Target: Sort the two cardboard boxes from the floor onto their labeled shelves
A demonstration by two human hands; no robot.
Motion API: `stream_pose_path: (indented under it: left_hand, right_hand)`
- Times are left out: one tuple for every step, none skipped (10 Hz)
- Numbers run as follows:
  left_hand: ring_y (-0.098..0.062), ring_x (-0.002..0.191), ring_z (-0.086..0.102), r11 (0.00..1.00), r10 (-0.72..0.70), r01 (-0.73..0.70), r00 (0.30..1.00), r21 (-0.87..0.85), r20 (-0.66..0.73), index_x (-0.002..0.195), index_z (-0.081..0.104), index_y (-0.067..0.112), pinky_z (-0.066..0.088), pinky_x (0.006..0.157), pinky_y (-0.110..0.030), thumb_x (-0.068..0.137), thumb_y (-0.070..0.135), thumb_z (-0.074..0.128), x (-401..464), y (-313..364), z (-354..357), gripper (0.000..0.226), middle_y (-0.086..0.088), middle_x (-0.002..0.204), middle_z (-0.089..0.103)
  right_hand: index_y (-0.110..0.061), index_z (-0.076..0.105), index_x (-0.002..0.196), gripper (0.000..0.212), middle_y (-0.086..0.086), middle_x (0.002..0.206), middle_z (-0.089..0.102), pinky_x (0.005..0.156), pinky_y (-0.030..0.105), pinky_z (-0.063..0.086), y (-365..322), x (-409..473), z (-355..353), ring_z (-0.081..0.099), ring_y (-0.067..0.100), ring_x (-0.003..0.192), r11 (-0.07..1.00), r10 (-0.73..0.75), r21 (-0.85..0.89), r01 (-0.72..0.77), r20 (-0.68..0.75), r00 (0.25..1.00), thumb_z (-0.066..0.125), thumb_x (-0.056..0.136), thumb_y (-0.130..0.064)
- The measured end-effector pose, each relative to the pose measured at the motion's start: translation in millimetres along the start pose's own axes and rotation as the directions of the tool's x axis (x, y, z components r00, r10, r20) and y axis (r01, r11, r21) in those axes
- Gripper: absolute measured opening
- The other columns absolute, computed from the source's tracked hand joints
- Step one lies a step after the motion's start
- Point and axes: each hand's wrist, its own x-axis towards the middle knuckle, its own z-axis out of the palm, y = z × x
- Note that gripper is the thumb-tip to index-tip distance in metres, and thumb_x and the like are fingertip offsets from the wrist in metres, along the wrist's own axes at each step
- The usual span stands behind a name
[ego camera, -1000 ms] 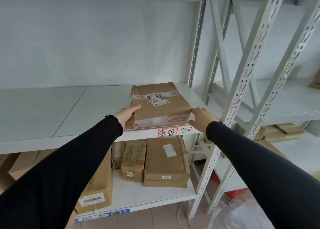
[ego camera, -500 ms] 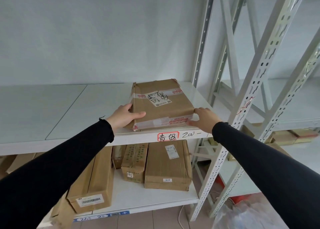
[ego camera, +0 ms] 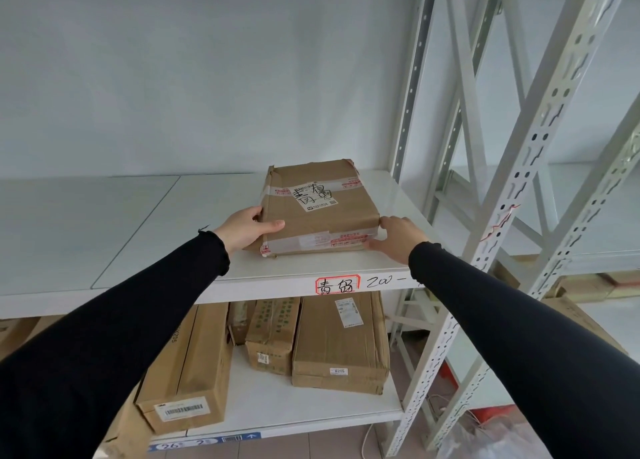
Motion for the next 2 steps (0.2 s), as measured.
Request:
stream_pose_path:
  left_hand:
    - [-0.022,0.121,0.068,1.000,0.007,-0.007,1.000,0.014,0.004,0.136,0.065,0.018,0.050,0.112,-0.041,0.091,0.041,0.077,3.3,-2.9,-1.8,0.053,0.001,0.130,0.072]
    - [-0.025,0.131,0.060,0.996,0.020,-0.018,0.999,0.091,-0.029,0.139,0.062,0.016,0.047,0.108,-0.036,0.093,0.038,0.075,0.9,5.8,-5.8,0.053,-0.001,0.134,0.064]
  right_hand:
    - [-0.021,0.050,0.137,0.061,0.007,0.130,0.060,0.094,0.042,0.046,3.5,1.6,0.2,0.051,0.027,0.120,0.999,-0.027,-0.024,0.027,0.007,1.000,0.061,0.087,-0.056]
    - [-0.023,0.044,0.143,0.070,0.005,0.136,0.057,0.097,0.043,0.045,4.7,3.9,-9.2,0.049,0.026,0.125,0.998,-0.038,-0.049,0.038,0.005,0.999,0.062,0.086,-0.058]
